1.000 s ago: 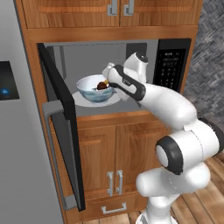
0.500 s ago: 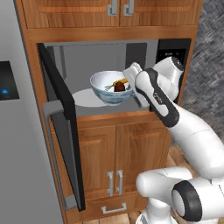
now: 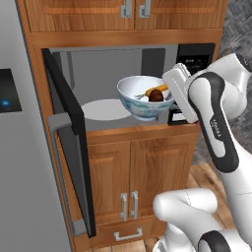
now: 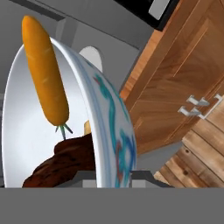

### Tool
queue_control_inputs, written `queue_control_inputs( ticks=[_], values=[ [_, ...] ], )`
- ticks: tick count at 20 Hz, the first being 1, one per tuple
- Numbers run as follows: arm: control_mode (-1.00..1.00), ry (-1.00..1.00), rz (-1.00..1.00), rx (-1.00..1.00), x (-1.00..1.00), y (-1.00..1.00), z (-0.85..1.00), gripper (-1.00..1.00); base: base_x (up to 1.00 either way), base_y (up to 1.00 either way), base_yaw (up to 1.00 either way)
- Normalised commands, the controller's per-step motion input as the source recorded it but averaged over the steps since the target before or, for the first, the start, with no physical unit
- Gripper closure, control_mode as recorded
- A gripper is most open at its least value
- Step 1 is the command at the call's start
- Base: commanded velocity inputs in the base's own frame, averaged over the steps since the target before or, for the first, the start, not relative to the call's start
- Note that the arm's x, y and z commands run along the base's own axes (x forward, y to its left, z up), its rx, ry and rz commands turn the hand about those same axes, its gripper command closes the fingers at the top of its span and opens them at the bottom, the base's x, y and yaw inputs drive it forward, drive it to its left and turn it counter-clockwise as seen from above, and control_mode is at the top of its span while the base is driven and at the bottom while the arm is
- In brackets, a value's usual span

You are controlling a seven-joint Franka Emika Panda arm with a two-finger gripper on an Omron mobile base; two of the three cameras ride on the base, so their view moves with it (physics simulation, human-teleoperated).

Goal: The microwave is finished heating the steak and carrot. Take the bowl containing the food and place it on the dining counter.

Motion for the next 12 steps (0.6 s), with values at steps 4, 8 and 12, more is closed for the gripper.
queue_control_inputs(
  ticks=[4, 8, 12],
  values=[
    [-1.0, 0.0, 0.0, -0.01, -0.35, -0.06, -0.01, 1.0, 0.0, 0.0, 0.0],
    [-1.0, 0.0, 0.0, 0.0, 0.0, 0.0, 0.0, 1.0, 0.0, 0.0, 0.0],
    [-1.0, 0.0, 0.0, 0.0, 0.0, 0.0, 0.0, 1.0, 0.0, 0.0, 0.0]
  ],
)
